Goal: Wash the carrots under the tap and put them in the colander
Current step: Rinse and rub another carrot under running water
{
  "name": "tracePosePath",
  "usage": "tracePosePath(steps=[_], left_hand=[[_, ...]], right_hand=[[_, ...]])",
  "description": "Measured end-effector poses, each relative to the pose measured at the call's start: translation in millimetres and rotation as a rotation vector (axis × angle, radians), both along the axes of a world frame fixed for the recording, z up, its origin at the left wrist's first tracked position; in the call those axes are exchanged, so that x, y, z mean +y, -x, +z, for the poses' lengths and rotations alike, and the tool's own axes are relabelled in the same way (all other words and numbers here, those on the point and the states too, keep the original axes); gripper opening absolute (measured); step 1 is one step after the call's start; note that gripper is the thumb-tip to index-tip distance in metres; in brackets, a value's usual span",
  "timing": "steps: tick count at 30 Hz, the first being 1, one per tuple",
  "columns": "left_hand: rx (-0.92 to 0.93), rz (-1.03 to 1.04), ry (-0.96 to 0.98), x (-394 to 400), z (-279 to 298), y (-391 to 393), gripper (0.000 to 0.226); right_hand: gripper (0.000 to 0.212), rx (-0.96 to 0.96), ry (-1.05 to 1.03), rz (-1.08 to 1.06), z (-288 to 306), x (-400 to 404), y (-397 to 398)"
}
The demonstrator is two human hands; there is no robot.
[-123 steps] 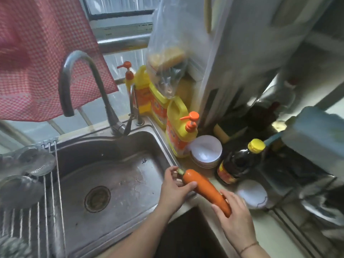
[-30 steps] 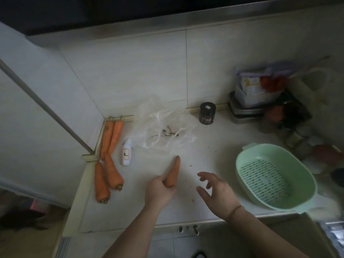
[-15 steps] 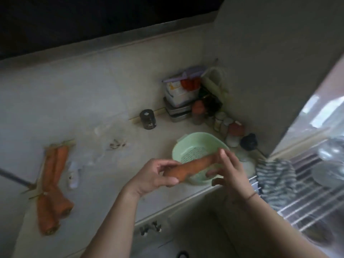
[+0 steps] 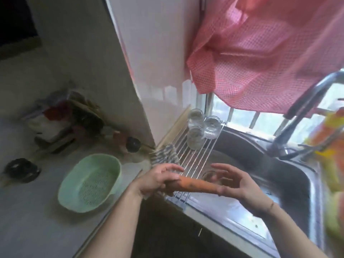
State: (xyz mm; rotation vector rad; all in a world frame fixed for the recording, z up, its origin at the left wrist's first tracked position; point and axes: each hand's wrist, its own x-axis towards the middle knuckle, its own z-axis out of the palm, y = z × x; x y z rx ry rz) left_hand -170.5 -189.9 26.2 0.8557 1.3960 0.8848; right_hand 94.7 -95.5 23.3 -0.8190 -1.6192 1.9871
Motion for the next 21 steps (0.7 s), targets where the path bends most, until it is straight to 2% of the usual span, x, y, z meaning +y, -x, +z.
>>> tracePosePath(steps=[4,8,12,14,17,19,21], left_hand=[[-0.100,-0.191,0.140,43,-4,-30,0.048],[-0.213,-0.365,0.123,83,-6,-38,0.060],[-0.364,-0.450,-0.003,115,-11,-48,0.058],[-0.499,-0.398,-0.009,130,-22,-59,0.060],[-0.540,-0.203,-0.015,146,-44,-86,0.066],[-0.623,-0.031,0.001,152,-51,-108,0.078],[-0.702,0.084,0.025,157,-56,-129,0.072]], right_hand=[[0.059,-0.071,-0.010,-0.125,-8,8,-43],[0.048,-0.037,-0.010,-0.339,-18,14,-63],[0.066,0.086,0.118,-0.558,-22,21,-74],[0.074,0.120,0.176,-0.625,-26,26,-77],[0.086,0.165,0.241,-0.692,-35,35,-81],[0.083,0.175,0.256,-0.712,-39,40,-83],[0.074,0.154,0.266,-0.718,-43,45,-85]])
